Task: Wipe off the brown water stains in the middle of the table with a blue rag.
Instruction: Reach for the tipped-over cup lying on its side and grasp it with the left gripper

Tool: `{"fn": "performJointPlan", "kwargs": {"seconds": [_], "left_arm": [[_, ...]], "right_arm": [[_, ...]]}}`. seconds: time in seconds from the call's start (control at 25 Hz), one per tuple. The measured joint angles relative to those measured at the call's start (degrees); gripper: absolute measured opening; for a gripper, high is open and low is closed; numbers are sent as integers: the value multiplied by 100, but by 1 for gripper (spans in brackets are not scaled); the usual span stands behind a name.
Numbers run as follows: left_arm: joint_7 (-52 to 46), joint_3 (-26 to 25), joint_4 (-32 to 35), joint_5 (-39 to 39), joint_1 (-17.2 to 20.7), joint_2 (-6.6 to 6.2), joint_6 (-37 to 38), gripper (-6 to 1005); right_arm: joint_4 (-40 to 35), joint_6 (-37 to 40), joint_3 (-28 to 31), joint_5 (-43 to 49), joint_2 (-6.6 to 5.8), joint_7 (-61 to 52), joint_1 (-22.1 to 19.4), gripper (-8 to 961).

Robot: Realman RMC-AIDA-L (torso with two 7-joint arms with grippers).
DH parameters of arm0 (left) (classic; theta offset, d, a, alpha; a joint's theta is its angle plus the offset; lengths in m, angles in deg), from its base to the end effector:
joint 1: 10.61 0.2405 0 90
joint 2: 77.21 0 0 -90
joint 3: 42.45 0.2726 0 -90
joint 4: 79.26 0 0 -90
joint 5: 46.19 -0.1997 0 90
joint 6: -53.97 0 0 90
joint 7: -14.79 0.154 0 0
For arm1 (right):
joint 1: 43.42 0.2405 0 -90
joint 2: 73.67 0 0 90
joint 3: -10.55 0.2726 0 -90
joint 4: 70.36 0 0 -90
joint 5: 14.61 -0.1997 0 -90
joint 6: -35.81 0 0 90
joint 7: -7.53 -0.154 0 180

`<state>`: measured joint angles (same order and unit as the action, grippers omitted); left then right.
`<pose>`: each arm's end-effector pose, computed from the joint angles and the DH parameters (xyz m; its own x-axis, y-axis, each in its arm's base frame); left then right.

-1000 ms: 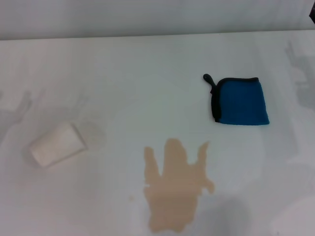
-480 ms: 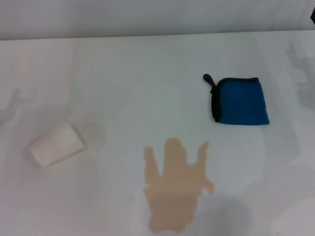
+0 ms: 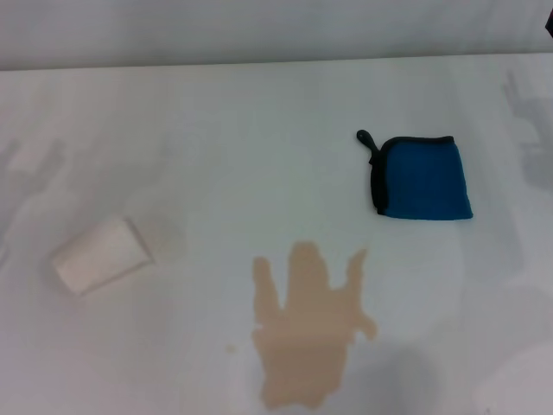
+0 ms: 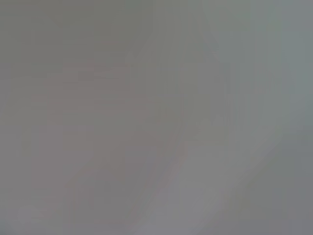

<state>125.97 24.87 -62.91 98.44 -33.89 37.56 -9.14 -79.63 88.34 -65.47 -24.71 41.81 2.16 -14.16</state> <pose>-0.3367 0.3623 0.0288 0.1981 0.1929 0.9610 0.9480 -0.2870 -0.1378 0.3741 0.3883 0.0620 0.7628 -0.0127 -0.6465 -0.6376 0.1513 -0.7553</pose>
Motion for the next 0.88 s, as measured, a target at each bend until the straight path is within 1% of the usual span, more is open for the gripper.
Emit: {"fn": "performJointPlan", "kwargs": {"seconds": [0.04, 0.08, 0.12, 0.16, 0.28, 0.32, 0.4, 0.44, 0.52, 0.6, 0.64, 0.68, 0.72, 0.76, 0.8, 0.84, 0.88], "left_arm": [[-233, -2, 25, -189, -48, -67, 31, 888], [-666, 0, 69, -576, -134, -196, 52, 888], [-887, 1, 108, -770, -170, -268, 49, 888], [-1196, -1, 225, -1101, -209, -369, 46, 888], [-1786, -16, 649, -1857, -214, -497, 65, 888], [-2058, -30, 860, -2239, -213, -559, 84, 888], [-2677, -40, 1131, -2983, -258, -734, 94, 888], [-3150, -42, 1243, -3457, -335, -869, 71, 888], [-3854, -47, 1395, -4103, -485, -1078, -39, 888], [-4481, -55, 1650, -4723, -623, -1305, -343, 888], [-4631, -55, 1757, -4880, -654, -1366, -447, 888], [-4896, -59, 1970, -5166, -705, -1467, -637, 888], [-5086, -59, 2129, -5389, -748, -1532, -771, 888], [-5378, -92, 2327, -5742, -832, -1627, -974, 887], [-5604, -146, 2444, -6047, -911, -1686, -1165, 887], [-5840, -225, 2543, -6369, -1014, -1752, -1367, 887], [-6079, -428, 2628, -6780, -1156, -1801, -1691, 887]], "right_arm": [[-13, -1, 0, 0, -2, 0, 2, 839], [-23, -2, 0, 0, -5, 0, 2, 839], [-30, -3, 0, 0, -7, 0, 0, 839], [-32, -5, 0, -1, -11, -1, -4, 838], [-32, -6, 0, -1, -14, -8, -14, 838], [-31, -7, 0, 0, -14, -8, -16, 838], [-23, -7, 0, 0, -15, -9, -17, 838], [-23, -7, -2, 0, -16, -9, -17, 838], [-29, -7, -14, 0, -19, -9, -17, 837], [-36, -7, -29, 0, -24, -9, -18, 837], [-38, -7, -31, 0, -26, -9, -18, 837], [-39, -7, -34, 0, -28, -9, -18, 837], [-39, -7, -37, 4, -31, -9, -15, 837], [-40, -7, -39, 8, -35, -9, -13, 837], [-40, -7, -41, 15, -39, -9, -10, 837], [-40, -7, -43, 21, -42, -9, -6, 837], [-40, -9, -44, 26, -44, -9, -2, 836]]}}
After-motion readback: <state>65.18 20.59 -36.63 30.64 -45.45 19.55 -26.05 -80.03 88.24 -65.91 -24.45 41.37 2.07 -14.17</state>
